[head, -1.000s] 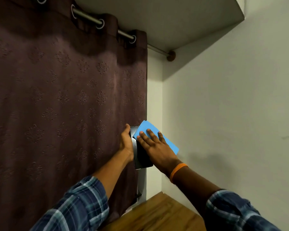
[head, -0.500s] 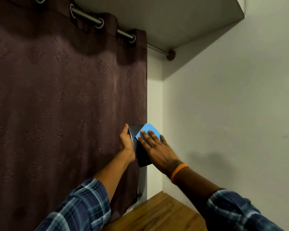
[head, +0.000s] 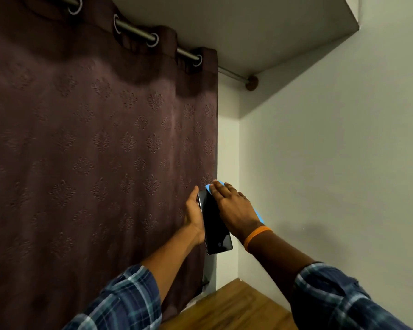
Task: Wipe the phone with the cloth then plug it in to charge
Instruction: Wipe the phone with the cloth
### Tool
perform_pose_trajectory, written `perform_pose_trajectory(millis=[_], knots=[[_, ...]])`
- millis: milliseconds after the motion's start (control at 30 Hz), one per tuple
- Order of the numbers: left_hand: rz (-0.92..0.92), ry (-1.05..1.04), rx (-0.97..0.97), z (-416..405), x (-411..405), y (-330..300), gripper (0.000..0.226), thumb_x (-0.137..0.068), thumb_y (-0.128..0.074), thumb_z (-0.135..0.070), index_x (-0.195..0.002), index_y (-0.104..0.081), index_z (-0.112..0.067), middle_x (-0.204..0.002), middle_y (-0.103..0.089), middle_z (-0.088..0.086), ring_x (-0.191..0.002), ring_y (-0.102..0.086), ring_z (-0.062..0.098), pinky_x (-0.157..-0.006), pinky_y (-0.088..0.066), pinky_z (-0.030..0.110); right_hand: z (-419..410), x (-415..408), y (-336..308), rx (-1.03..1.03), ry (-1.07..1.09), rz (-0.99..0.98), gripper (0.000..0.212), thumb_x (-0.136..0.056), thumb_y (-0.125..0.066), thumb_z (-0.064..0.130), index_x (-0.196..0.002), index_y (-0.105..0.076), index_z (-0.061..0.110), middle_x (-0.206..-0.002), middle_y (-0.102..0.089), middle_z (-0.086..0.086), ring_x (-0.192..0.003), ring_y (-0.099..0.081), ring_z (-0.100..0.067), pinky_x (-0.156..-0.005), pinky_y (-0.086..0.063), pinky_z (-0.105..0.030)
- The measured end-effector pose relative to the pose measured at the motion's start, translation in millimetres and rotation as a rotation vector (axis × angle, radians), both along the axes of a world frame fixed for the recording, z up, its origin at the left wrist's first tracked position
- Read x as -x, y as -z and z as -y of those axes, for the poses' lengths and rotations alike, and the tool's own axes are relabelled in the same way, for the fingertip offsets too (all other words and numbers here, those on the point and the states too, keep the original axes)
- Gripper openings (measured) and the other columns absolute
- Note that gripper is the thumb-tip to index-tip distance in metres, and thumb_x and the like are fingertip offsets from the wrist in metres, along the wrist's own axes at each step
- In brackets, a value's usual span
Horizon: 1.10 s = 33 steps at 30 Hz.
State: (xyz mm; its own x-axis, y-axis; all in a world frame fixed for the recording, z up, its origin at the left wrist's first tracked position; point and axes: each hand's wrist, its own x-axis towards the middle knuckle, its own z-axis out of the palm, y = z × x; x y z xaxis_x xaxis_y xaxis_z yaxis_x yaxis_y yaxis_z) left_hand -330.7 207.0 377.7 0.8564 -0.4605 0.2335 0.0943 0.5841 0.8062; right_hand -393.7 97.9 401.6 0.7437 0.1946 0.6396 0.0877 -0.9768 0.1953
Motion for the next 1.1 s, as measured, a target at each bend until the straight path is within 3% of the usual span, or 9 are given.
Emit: perform_pose_trajectory(millis=[133, 200, 367, 433, 533, 667, 800, 933, 1100], knots=[[-0.024, -0.03, 0.008, -4, -4, -2, 0.071, -0.084, -0.043, -0.071, -0.116, -0.076, -0.018, -0.123, -0.072, 0.016, -0.112, -0.07, 0.034, -0.092, -0.057, 0.046, -3, -2, 6, 0.034, 0.005, 0.002, 0.063, -0.105, -0.037, 0.015, -0.159, -0.006, 0.018, -0.168, -0.007, -0.003, -0.15, -0.023, -0.032, -0.115, -0.035, -0.053], [-0.039, -0.061, 0.008, -6, -6, -3, 0.073, -0.083, -0.043, -0.071, -0.117, -0.076, -0.015, -0.123, -0.072, 0.017, -0.115, -0.068, 0.036, -0.102, -0.052, 0.05, -4, -2, 11, 0.044, -0.003, -0.013, 0.066, -0.105, -0.04, 0.015, -0.159, -0.003, 0.019, -0.168, -0.005, -0.003, -0.15, -0.023, -0.032, -0.114, -0.037, -0.052], [-0.067, -0.128, 0.006, -10, -14, -8, 0.082, -0.088, -0.042, -0.068, -0.131, -0.064, -0.001, -0.135, -0.062, 0.024, -0.121, -0.062, 0.04, -0.112, -0.043, 0.051, 0, 2, 35, 0.124, -0.036, -0.039, 0.081, -0.099, -0.053, 0.013, -0.159, 0.002, 0.02, -0.168, -0.003, -0.004, -0.15, -0.022, -0.033, -0.114, -0.036, -0.052], [-0.069, -0.167, 0.013, -11, -16, -10, 0.084, -0.089, -0.04, -0.068, -0.132, -0.061, 0.002, -0.135, -0.06, 0.026, -0.111, -0.062, 0.039, -0.104, -0.048, 0.048, 2, 4, 48, 0.152, -0.055, -0.044, 0.082, -0.099, -0.052, 0.01, -0.159, 0.002, 0.02, -0.168, -0.004, -0.006, -0.15, -0.022, -0.035, -0.115, -0.036, -0.053], [-0.079, -0.216, 0.017, -11, -19, -9, 0.078, -0.089, -0.04, -0.069, -0.116, -0.069, -0.002, -0.119, -0.066, 0.025, -0.094, -0.066, 0.035, -0.086, -0.054, 0.042, 4, 6, 62, 0.158, -0.074, -0.042, 0.079, -0.097, -0.046, 0.006, -0.158, 0.003, 0.02, -0.168, -0.005, -0.007, -0.149, -0.023, -0.036, -0.114, -0.036, -0.053], [-0.081, -0.186, 0.026, -6, -19, -7, 0.077, -0.09, -0.041, -0.068, -0.118, -0.067, -0.001, -0.113, -0.066, 0.023, -0.099, -0.063, 0.037, -0.099, -0.05, 0.045, 8, 8, 63, 0.181, -0.097, 0.068, 0.078, -0.091, -0.059, 0.01, -0.157, -0.02, 0.017, -0.162, -0.028, -0.01, -0.137, -0.044, -0.037, -0.102, -0.047, -0.052], [-0.048, -0.198, 0.034, -2, -22, -4, 0.063, -0.09, -0.043, -0.066, -0.089, -0.072, -0.01, -0.088, -0.07, 0.013, -0.074, -0.068, 0.027, -0.072, -0.055, 0.034, 12, 8, 54, 0.228, -0.087, 0.121, 0.078, -0.086, -0.07, 0.014, -0.154, -0.03, 0.016, -0.159, -0.035, -0.012, -0.123, -0.055, -0.037, -0.091, -0.051, -0.05], [-0.048, -0.193, -0.011, -1, -19, -1, 0.066, -0.086, -0.047, -0.069, -0.068, -0.079, -0.013, -0.075, -0.073, 0.009, -0.062, -0.072, 0.024, -0.056, -0.058, 0.03, 11, 7, 48, 0.246, -0.072, 0.104, 0.079, -0.087, -0.071, 0.015, -0.154, -0.028, 0.014, -0.16, -0.03, -0.014, -0.121, -0.054, -0.039, -0.095, -0.05, -0.051], [-0.041, -0.204, -0.03, -4, -15, 5, 0.064, -0.084, -0.049, -0.069, -0.085, -0.074, -0.011, -0.086, -0.072, 0.012, -0.078, -0.069, 0.028, -0.074, -0.056, 0.036, 11, 9, 41, 0.264, -0.121, 0.117, 0.071, -0.082, -0.074, 0.013, -0.146, -0.043, 0.01, -0.147, -0.049, -0.016, -0.112, -0.061, -0.038, -0.09, -0.055, -0.048]])
